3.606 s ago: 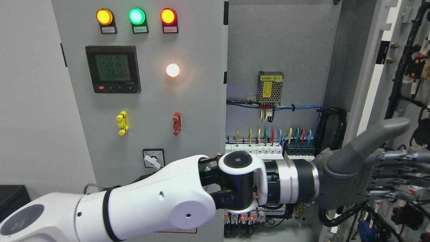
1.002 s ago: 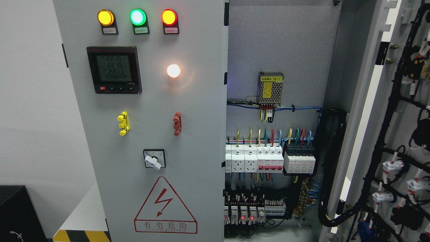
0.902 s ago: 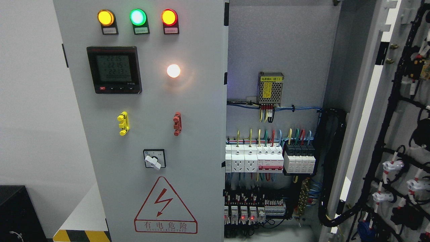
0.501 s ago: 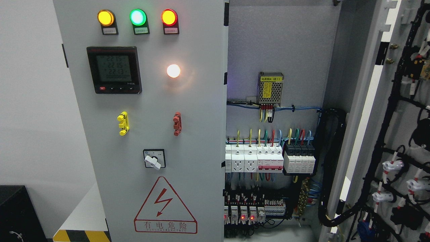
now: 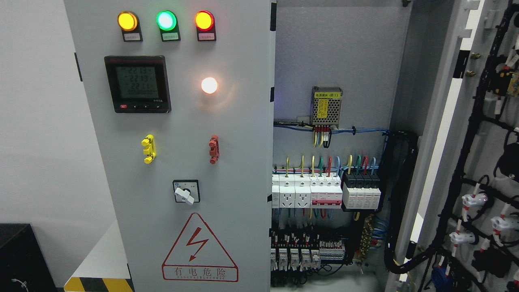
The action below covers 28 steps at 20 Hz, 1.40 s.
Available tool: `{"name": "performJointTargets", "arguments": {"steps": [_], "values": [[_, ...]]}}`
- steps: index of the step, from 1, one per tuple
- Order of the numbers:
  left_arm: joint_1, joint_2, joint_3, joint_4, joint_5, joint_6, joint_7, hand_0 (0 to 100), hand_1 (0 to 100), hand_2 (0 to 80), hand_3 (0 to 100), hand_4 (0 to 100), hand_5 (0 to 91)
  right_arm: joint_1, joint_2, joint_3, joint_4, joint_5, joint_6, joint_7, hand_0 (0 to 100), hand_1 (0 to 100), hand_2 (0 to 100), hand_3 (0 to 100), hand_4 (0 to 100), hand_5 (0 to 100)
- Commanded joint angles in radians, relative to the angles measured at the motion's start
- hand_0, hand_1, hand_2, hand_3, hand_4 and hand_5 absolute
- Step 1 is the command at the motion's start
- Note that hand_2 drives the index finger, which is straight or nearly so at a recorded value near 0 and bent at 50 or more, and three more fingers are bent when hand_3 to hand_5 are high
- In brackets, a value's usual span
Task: Open door with both hands
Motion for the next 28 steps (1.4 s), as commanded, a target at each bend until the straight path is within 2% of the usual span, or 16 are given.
{"name": "performJointTargets", "arguments": {"steps": [1,2,3,4,7,10,13,14,18,23,28], "values": [[0.001,-0.026,0.0,0.012,0.011,-0.003,-0.004,0,0,0.0,0,0,0.0,-0.298,0.137,0.003,-0.189,-0.002,0.273,-0.004,0,0,0,0,0,0],[0.001,-0.026,-0.009,0.012,0.011,-0.003,-0.004,0,0,0.0,0,0,0.0,-0.359,0.139,-0.011,-0.178,-0.004,0.408,-0.004,0,0,0,0,0,0],[0.001,-0.026,-0.015,0.012,0.011,-0.005,-0.004,0,0,0.0,0,0,0.0,-0.413,0.139,-0.014,-0.166,-0.012,0.505,-0.004,0,0,0,0,0,0],[0.001,-0.026,-0.02,0.012,0.011,-0.005,-0.004,0,0,0.0,0,0,0.0,-0.465,0.141,-0.016,-0.157,-0.027,0.531,-0.004,0,0,0,0,0,0],[0.001,-0.026,-0.023,0.017,0.012,-0.006,-0.005,0,0,0.0,0,0,0.0,-0.614,0.144,-0.023,-0.126,-0.065,0.534,-0.004,0,0,0,0,0,0],[0.0,-0.024,-0.107,0.018,0.027,-0.008,-0.005,0,0,0.0,0,0,0.0,-0.725,0.147,-0.025,-0.053,-0.065,0.543,-0.006,0,0,0,0,0,0],[0.0,-0.024,-0.159,0.017,0.133,-0.008,-0.005,0,0,0.0,0,0,0.0,-0.82,0.148,-0.039,0.041,-0.065,0.548,-0.006,0,0,0,0,0,0],[0.0,-0.024,-0.158,0.017,0.144,-0.006,-0.005,0,0,0.0,0,0,0.0,-0.846,0.148,-0.052,0.076,-0.065,0.561,-0.006,0,0,0,0,0,0],[0.0,-0.024,-0.159,0.015,0.144,-0.006,-0.004,0,0,0.0,0,0,0.0,-0.917,0.148,-0.092,0.182,-0.084,0.633,-0.003,0,0,0,0,0,0],[0.001,-0.026,-0.161,0.007,0.146,-0.006,-0.005,0,0,0.0,0,0,0.0,-0.972,0.147,-0.098,0.274,-0.165,0.75,0.005,0,0,0,0,0,0],[0.001,-0.034,-0.156,0.004,0.146,-0.006,-0.001,0,0,0.0,0,0,0.0,-1.022,0.139,-0.098,0.363,-0.211,0.787,0.006,0,0,0,0,0,0]]}}
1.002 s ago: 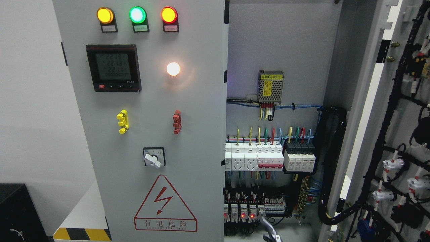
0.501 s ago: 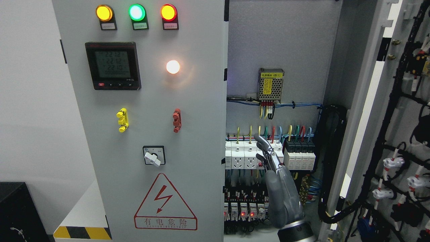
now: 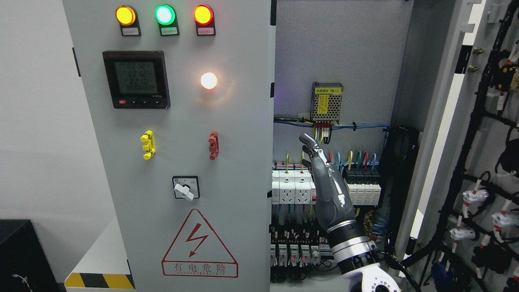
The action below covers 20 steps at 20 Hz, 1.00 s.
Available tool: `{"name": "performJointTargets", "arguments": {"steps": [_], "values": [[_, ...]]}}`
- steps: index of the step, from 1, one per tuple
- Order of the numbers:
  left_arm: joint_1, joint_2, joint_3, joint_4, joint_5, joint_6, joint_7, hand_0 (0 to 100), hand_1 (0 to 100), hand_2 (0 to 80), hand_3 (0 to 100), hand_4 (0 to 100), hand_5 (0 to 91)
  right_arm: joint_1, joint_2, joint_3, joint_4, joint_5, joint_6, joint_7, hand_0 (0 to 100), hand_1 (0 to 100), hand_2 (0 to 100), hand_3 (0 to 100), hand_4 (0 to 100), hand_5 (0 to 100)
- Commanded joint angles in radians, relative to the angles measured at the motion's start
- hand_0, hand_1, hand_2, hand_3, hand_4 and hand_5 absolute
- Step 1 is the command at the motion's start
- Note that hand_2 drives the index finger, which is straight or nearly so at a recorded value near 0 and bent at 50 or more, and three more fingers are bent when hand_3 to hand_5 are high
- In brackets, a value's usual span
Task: Open door with both hands
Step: 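Raise the right hand to the inner edge of the indicator-light door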
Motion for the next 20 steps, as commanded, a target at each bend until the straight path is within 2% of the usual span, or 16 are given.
{"name": "performJointTargets", "arguments": {"steps": [1,4,6,7,12,14,17,20], "values": [[0.0,-0.01,-0.038,-0.007,0.007,0.008,0.014,0,0,0.0,0,0,0.0,-0.077,0.002,-0.026,0.2,-0.054,0.015,0.005,0,0,0,0,0,0],[-0.001,-0.011,-0.04,-0.007,0.005,0.009,0.016,0,0,0.0,0,0,0.0,-0.092,0.002,-0.019,0.206,-0.06,0.018,0.017,0,0,0,0,0,0],[-0.003,-0.011,-0.038,-0.008,0.004,0.009,0.034,0,0,0.0,0,0,0.0,-0.094,0.001,-0.017,0.206,-0.089,0.023,0.092,0,0,0,0,0,0],[-0.004,-0.011,-0.037,-0.008,0.001,0.01,0.056,0,0,0.0,0,0,0.0,-0.094,0.001,-0.02,0.206,-0.1,0.029,0.112,0,0,0,0,0,0],[-0.009,-0.013,-0.038,-0.007,-0.004,0.012,0.057,0,0,0.0,0,0,0.0,-0.106,-0.002,-0.026,0.219,-0.108,0.043,0.127,0,0,0,0,0,0],[-0.009,-0.013,-0.038,-0.007,-0.004,0.012,0.057,0,0,0.0,0,0,0.0,-0.12,-0.022,-0.028,0.228,-0.108,0.043,0.146,0,0,0,0,0,0],[-0.009,-0.013,-0.04,-0.007,0.001,0.01,0.057,0,0,0.0,0,0,0.0,-0.123,-0.029,-0.039,0.225,-0.12,0.043,0.186,0,0,0,0,0,0],[-0.009,-0.013,-0.042,-0.007,0.002,0.009,0.057,0,0,0.0,0,0,0.0,-0.123,-0.038,-0.043,0.225,-0.172,0.043,0.193,0,0,0,0,0,0]]}}
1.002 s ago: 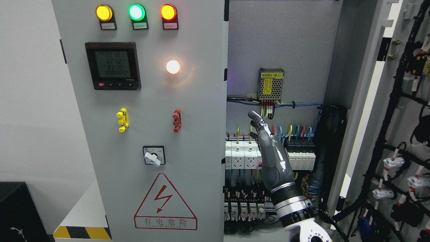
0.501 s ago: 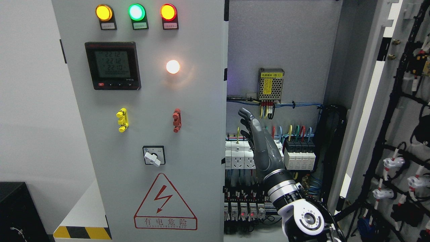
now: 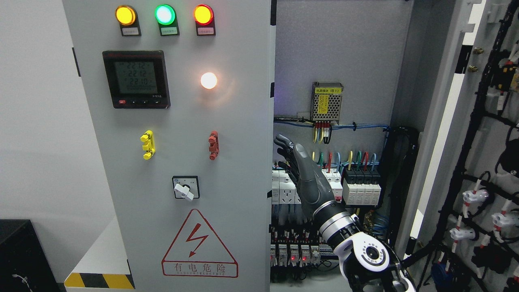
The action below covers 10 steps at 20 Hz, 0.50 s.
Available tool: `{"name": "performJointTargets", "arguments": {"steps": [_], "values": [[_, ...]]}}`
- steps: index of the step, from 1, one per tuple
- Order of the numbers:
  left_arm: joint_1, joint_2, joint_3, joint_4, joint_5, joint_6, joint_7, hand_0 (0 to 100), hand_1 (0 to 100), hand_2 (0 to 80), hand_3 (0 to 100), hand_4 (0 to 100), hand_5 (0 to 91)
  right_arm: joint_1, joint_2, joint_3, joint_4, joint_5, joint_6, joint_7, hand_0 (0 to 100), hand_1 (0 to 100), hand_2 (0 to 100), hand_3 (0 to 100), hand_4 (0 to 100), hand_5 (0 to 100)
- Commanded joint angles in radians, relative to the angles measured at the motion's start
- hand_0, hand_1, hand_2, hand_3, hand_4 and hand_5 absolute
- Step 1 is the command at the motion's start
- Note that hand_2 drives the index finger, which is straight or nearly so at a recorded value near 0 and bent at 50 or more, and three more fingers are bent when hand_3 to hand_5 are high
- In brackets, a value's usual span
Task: Open door with both hands
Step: 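Raise the right hand to the inner edge of the indicator-light door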
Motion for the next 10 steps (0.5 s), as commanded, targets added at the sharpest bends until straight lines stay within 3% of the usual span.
{"name": "performJointTargets", "arguments": {"steps": [1,8,10], "values": [[-0.001,-0.003,-0.022,-0.001,0.002,-0.003,0.0,0,0,0.0,0,0,0.0,-0.01,-0.029,-0.019,0.043,-0.058,0.001,0.014,0,0,0,0,0,0],[-0.001,-0.001,-0.024,-0.001,-0.002,-0.001,-0.005,0,0,0.0,0,0,0.0,-0.041,-0.073,-0.026,0.071,-0.167,0.002,0.017,0,0,0,0,0,0],[-0.001,-0.001,-0.026,-0.001,-0.004,0.002,-0.027,0,0,0.0,0,0,0.0,-0.05,-0.076,-0.028,0.074,-0.167,0.004,0.03,0,0,0,0,0,0]]}}
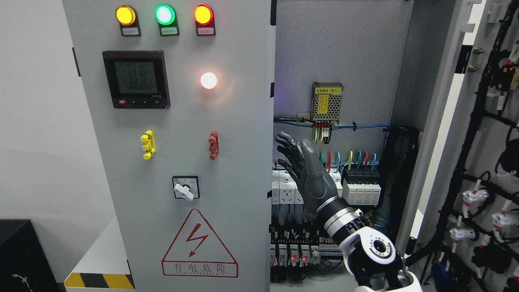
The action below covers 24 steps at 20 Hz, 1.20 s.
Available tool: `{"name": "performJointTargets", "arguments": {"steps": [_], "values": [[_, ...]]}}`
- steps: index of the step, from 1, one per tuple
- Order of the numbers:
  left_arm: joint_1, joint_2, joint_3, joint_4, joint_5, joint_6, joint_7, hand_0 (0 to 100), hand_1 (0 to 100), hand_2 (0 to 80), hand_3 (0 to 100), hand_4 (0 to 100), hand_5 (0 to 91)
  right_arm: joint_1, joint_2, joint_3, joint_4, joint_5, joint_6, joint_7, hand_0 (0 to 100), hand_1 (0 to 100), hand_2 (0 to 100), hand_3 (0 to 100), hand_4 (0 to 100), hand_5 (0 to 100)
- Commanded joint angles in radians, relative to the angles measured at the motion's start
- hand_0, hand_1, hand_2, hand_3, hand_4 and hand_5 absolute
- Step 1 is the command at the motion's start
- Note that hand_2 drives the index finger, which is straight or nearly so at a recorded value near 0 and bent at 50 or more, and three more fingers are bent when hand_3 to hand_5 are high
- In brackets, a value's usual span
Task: Open door with both hands
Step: 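Raise the right hand to the inner edge of the indicator-light door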
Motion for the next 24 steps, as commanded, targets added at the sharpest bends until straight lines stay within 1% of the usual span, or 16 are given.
{"name": "performJointTargets", "arguments": {"steps": [1,2,3,4,8,11,12,15,19,22,24], "values": [[0.0,0.0,-0.022,0.0,-0.003,0.002,-0.045,0,0,0.0,0,0,0.0,-0.021,-0.046,-0.012,0.036,-0.046,-0.001,0.05,0,0,0,0,0,0],[0.0,0.0,-0.022,0.001,-0.002,0.002,-0.057,0,0,0.0,0,0,0.0,-0.024,-0.046,-0.012,0.039,-0.046,-0.001,0.099,0,0,0,0,0,0],[0.0,0.0,-0.022,0.001,0.0,0.001,-0.063,0,0,0.0,0,0,0.0,-0.029,-0.046,-0.013,0.044,-0.044,-0.001,0.133,0,0,0,0,0,0],[0.0,0.0,-0.022,0.0,0.002,-0.001,-0.063,0,0,0.0,0,0,0.0,-0.038,-0.044,-0.015,0.052,-0.044,-0.001,0.146,0,0,0,0,0,0],[0.0,0.0,-0.022,0.0,0.005,-0.003,-0.063,0,0,0.0,0,0,0.0,-0.047,-0.046,-0.013,0.067,-0.044,0.002,0.155,0,0,0,0,0,0],[-0.005,-0.002,-0.023,-0.002,0.003,-0.006,-0.063,0,0,0.0,0,0,0.0,-0.065,-0.046,-0.018,0.096,-0.047,0.043,0.158,0,0,0,0,0,0],[-0.009,-0.002,-0.023,-0.002,0.003,-0.006,-0.063,0,0,0.0,0,0,0.0,-0.067,-0.046,-0.021,0.101,-0.047,0.048,0.161,0,0,0,0,0,0],[-0.011,-0.003,-0.022,-0.002,0.003,-0.007,-0.063,0,0,0.0,0,0,0.0,-0.065,-0.046,-0.022,0.105,-0.047,0.048,0.215,0,0,0,0,0,0],[-0.011,-0.003,-0.022,-0.003,0.003,-0.007,-0.063,0,0,0.0,0,0,0.0,-0.067,-0.046,-0.021,0.104,-0.047,0.048,0.233,0,0,0,0,0,0],[-0.013,-0.003,-0.022,-0.002,0.003,-0.007,-0.063,0,0,0.0,0,0,0.0,-0.073,-0.044,-0.021,0.105,-0.047,0.048,0.279,0,0,0,0,0,0],[-0.013,-0.003,-0.022,-0.002,0.003,-0.007,-0.063,0,0,0.0,0,0,0.0,-0.075,-0.044,-0.021,0.104,-0.047,0.05,0.284,0,0,0,0,0,0]]}}
